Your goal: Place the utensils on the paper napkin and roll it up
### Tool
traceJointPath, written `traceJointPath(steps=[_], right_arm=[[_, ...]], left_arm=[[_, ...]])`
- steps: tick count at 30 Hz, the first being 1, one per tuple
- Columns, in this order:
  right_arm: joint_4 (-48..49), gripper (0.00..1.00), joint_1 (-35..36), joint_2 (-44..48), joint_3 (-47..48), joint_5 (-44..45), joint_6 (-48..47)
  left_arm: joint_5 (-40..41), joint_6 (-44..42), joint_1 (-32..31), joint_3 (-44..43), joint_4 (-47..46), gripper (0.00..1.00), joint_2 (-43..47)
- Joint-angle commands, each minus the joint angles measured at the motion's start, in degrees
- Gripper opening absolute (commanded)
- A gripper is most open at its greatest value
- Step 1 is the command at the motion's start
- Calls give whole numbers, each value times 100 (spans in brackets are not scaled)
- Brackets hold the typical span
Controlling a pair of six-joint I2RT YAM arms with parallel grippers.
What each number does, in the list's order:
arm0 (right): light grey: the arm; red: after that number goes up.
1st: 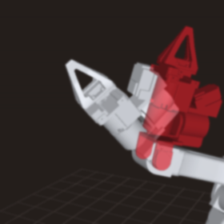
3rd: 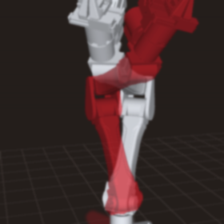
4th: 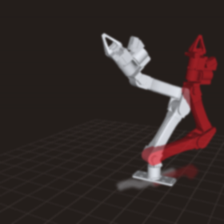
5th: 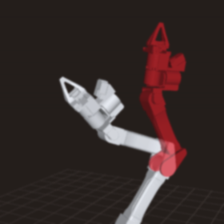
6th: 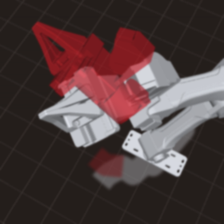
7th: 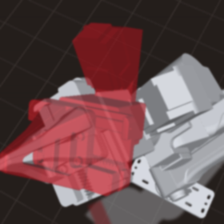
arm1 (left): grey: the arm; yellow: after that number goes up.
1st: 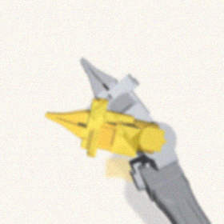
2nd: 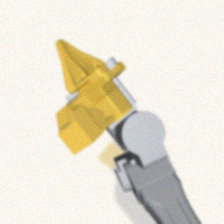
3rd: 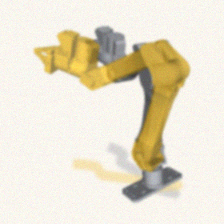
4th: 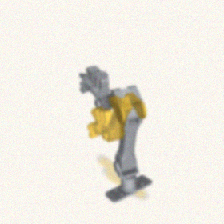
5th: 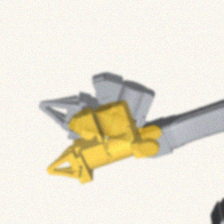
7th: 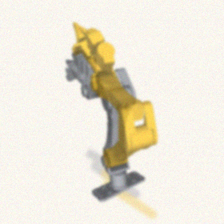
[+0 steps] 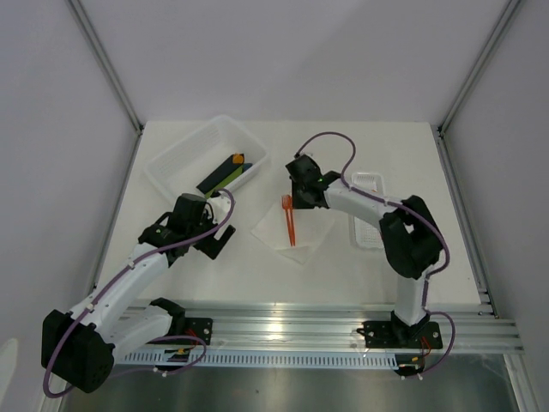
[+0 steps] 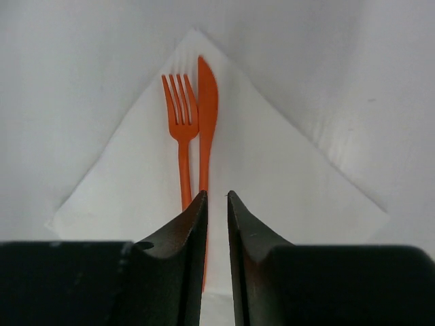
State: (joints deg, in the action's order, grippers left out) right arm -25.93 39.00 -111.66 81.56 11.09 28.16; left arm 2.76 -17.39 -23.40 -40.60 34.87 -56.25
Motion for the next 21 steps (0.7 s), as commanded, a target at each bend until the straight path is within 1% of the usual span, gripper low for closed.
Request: traceJointPath(steps=[1,2,3,4,5,6,8,12,14,17,21], right_arm=[[0,21,-331,1425,-121,516,-381],[79,25,-463,1888,-453,508,-451],[114,26,-812,2076,-631,464,-548],[106,26,-998,2217,-763,438,-575],[-85,26,-1183,2366,-869,446,-619],[-192,26,-1506,2394,-1018,455,-663],[-359,26,-1790,2403,-1177,455,-829],[-430,25,-2431,2359,-1476,359,-1146],[-421,26,-2625,2272,-1503,315,-1374],[-509,25,-2898,1798,-1424,262,-1585],[-395,25,-3048,1551,-1406,69,-1665]], left_arm=[[-109,34,-7,-9,-77,99,-9],[-170,8,-7,-166,-16,99,-70],[-215,-28,-7,-237,63,99,-123],[-232,-37,-16,-325,133,99,-175],[-520,-71,-33,-639,351,100,-254],[-627,-98,-51,-755,467,99,-281],[-838,-256,-217,-1054,817,99,-299],[-900,-344,-560,-1712,1267,99,-141],[-988,-309,-666,-1802,1530,100,-97],[-1121,-283,-719,-1733,1654,99,34],[-910,-309,-728,-1214,1532,99,140]])
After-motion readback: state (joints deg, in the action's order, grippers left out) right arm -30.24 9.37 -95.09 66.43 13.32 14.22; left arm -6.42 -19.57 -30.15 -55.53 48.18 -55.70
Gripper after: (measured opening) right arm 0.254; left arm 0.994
